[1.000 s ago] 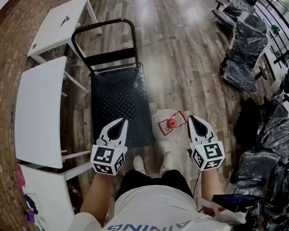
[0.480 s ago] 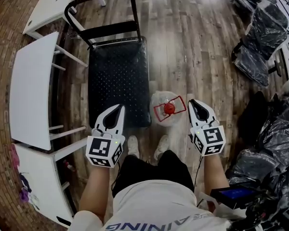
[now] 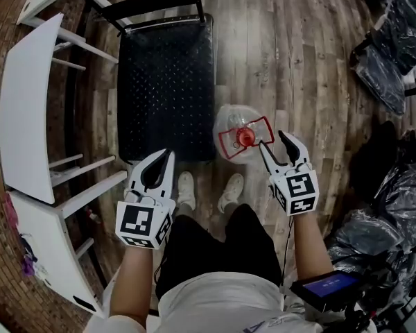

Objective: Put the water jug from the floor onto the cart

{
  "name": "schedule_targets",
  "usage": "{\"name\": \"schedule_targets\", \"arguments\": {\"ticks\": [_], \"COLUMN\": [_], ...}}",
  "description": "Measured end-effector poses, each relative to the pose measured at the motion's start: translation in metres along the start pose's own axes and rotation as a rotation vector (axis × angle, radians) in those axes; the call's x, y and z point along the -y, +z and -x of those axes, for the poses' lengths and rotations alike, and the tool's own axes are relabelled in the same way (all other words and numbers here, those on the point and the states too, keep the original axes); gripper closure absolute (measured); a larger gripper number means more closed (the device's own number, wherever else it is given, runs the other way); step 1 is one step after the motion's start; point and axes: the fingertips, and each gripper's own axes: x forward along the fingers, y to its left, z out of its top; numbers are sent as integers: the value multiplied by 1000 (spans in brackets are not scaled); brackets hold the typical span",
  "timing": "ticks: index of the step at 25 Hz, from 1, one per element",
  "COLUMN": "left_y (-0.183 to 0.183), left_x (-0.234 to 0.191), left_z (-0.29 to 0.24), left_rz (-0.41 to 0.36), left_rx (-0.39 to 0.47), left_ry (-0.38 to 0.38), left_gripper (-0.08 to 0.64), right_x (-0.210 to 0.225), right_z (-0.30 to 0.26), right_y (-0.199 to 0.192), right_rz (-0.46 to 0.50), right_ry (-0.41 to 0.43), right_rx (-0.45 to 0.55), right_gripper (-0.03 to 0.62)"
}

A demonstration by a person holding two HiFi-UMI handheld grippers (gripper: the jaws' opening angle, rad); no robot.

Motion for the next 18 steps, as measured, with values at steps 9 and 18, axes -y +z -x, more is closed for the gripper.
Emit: {"name": "schedule_targets", "arguments": {"ticks": [9, 18], "left_y": [-58, -95], "left_x": [-13, -22], "left_z": [-19, -27], "left_rz": [36, 59], "left_rx": [-51, -66], "left_ry": [25, 36], "left_gripper": [558, 558], "right_x": [-16, -21], "right_z": [-60, -105], "right_y": [-70, -130], "right_rz": [47, 75], "right_ry": [31, 47], "right_rx": [-62, -132], "right_gripper": [281, 253]}}
